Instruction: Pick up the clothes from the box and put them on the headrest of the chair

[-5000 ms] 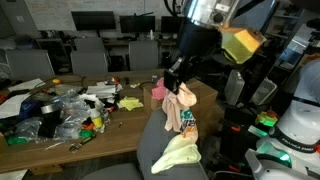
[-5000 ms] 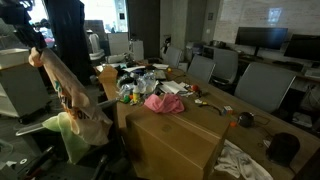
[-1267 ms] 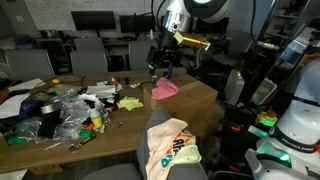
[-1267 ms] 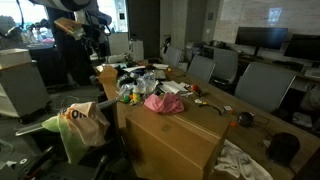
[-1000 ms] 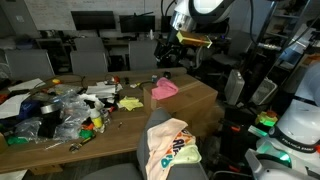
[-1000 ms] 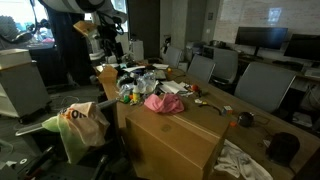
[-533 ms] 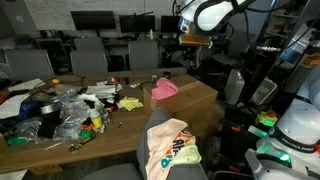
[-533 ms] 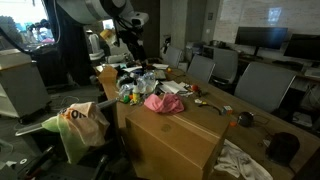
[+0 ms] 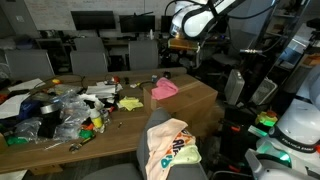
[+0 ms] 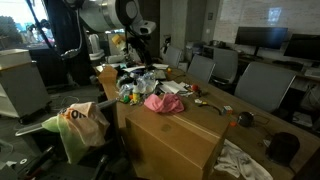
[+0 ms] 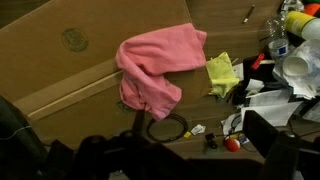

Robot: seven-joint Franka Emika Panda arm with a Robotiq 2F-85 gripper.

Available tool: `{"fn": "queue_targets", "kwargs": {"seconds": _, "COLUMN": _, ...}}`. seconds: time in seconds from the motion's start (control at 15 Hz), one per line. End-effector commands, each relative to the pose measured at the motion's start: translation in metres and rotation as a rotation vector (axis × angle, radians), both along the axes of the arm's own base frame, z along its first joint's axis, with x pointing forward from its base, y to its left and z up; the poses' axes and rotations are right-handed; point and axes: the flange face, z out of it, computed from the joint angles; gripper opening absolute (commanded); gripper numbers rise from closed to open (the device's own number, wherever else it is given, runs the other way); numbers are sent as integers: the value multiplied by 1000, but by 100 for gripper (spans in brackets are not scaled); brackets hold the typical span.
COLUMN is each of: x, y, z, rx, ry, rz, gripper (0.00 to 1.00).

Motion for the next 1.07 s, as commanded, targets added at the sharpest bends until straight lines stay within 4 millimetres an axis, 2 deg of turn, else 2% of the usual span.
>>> {"fn": "queue_targets", "kwargs": {"seconds": 0.0, "x": 36, "y": -7, "z": -17, "rx": 46, "ry": -13, "rz": -7, "gripper": 100}}
{"fn": "queue_targets", "kwargs": {"seconds": 0.47, "x": 78, "y": -45, "z": -82, "rx": 74, "ry": 79, "rz": -67, "gripper": 100}}
{"fn": "queue_targets", "kwargs": {"seconds": 1.0, "x": 105, "y": -89, "z": -135, "rx": 113, "ry": 179, "rz": -158, "gripper": 100}}
